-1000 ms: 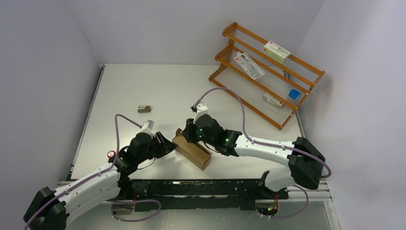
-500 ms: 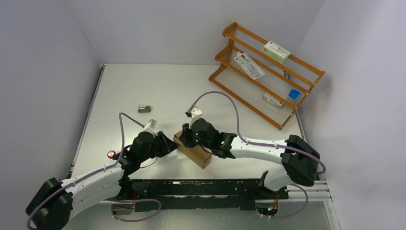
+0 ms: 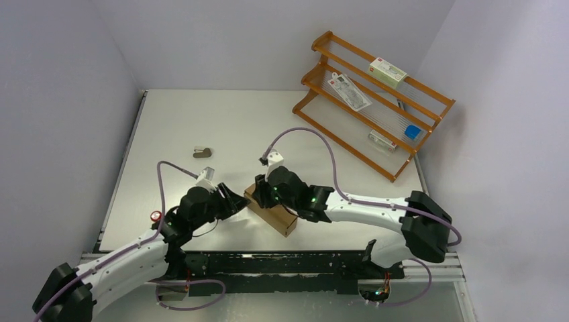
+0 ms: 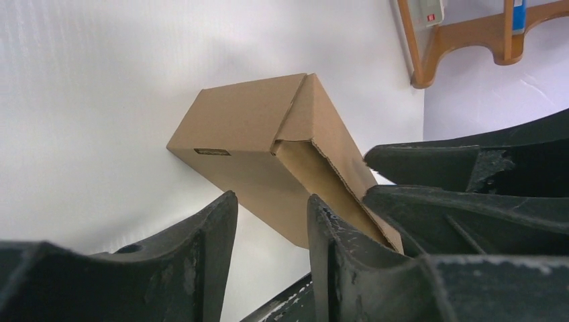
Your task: Fold the paper box
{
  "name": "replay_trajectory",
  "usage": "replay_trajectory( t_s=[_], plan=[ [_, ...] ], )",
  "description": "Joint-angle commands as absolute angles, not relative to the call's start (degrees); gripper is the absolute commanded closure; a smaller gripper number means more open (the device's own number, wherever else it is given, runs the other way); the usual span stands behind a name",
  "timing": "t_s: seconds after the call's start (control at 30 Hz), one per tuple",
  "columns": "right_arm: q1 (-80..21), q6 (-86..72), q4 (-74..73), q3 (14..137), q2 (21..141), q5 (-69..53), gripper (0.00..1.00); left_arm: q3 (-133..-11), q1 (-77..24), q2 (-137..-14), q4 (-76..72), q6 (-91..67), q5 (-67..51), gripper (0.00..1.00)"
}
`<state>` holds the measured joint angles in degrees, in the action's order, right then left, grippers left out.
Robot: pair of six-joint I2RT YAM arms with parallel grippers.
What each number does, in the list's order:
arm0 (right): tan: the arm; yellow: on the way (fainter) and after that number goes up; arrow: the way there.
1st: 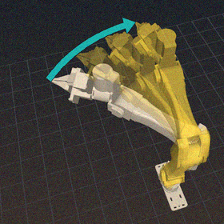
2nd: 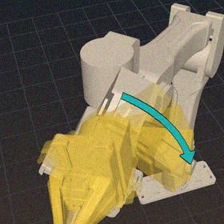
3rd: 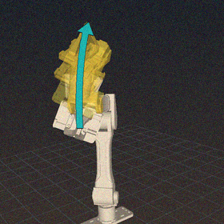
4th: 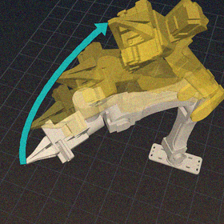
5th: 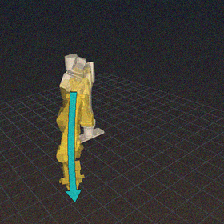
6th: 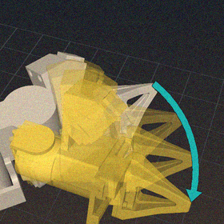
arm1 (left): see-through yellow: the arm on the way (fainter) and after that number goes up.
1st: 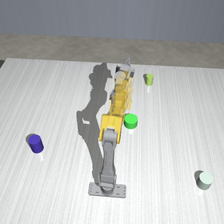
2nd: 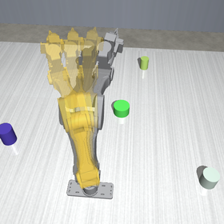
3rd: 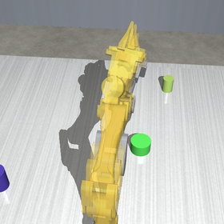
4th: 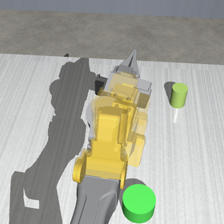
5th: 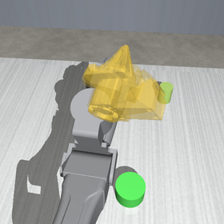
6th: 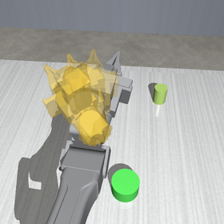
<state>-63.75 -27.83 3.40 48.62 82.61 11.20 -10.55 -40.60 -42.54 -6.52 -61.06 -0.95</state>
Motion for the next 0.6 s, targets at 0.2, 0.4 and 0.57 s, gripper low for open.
replay_trajectory(
  t_s=[0.2,0.4,0.57],
  plan=[
    [-64.0,-33.0,-3.7,41.7,69.2,20.3,0.52,-16.6,-40.4,-34.0,5.7,-58.1,4.9,0.31],
    [-64.0,-36.7,-3.3,37.2,67.2,21.2,0.47,-21.4,-40.3,-37.4,6.1,-55.3,7.6,0.13],
    [-64.1,-38.1,-0.9,34.4,67.7,19.4,0.47,-23.1,-40.2,-42.8,3.4,-54.1,8.1,0.14]
  ],
)
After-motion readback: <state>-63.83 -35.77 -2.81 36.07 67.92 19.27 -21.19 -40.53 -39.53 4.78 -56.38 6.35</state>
